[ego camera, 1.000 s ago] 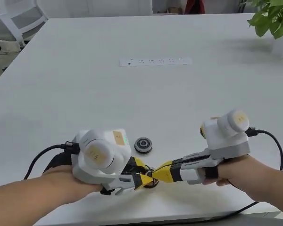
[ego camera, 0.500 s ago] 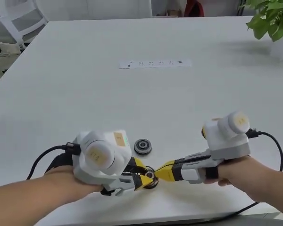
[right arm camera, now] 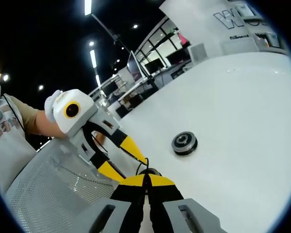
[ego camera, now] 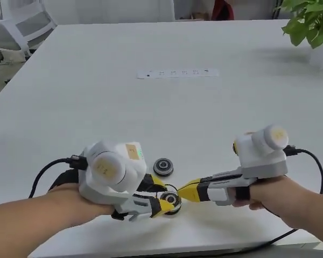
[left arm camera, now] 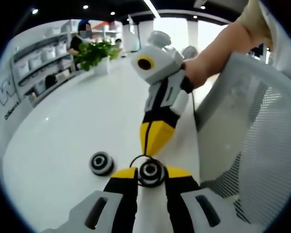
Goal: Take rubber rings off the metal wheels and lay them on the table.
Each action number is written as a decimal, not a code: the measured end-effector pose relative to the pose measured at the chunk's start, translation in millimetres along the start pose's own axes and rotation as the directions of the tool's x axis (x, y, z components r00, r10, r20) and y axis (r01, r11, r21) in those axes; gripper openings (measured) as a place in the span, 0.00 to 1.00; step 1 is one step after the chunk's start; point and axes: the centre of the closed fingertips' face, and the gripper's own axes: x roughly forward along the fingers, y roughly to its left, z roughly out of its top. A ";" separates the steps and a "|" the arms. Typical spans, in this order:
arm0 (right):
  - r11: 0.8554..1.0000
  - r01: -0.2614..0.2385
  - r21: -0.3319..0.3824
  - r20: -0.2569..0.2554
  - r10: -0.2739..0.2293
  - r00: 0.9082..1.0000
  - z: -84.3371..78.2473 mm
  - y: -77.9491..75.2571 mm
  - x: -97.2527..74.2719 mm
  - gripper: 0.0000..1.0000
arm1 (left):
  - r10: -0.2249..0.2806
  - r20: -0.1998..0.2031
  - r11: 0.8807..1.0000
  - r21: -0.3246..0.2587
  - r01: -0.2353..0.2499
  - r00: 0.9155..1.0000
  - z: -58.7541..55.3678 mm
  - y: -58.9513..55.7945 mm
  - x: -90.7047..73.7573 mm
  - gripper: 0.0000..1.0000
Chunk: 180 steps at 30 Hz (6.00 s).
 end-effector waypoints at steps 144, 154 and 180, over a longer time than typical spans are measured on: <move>0.984 -0.017 -0.177 -0.093 0.000 0.996 27.0 25.5 49.5 0.28 | 0.212 0.115 0.965 -0.182 -0.189 0.970 -29.0 24.9 -131.8 0.68; 0.977 -0.007 -0.214 -0.051 -0.004 0.999 34.3 27.3 34.9 0.32 | 0.193 0.108 0.970 -0.170 -0.173 0.975 -25.2 24.4 -124.8 0.67; 0.938 0.045 -0.345 -0.011 -0.052 0.999 26.4 15.0 -1.7 0.38 | 0.106 0.098 0.989 -0.116 -0.095 0.989 -3.9 21.2 -88.8 0.66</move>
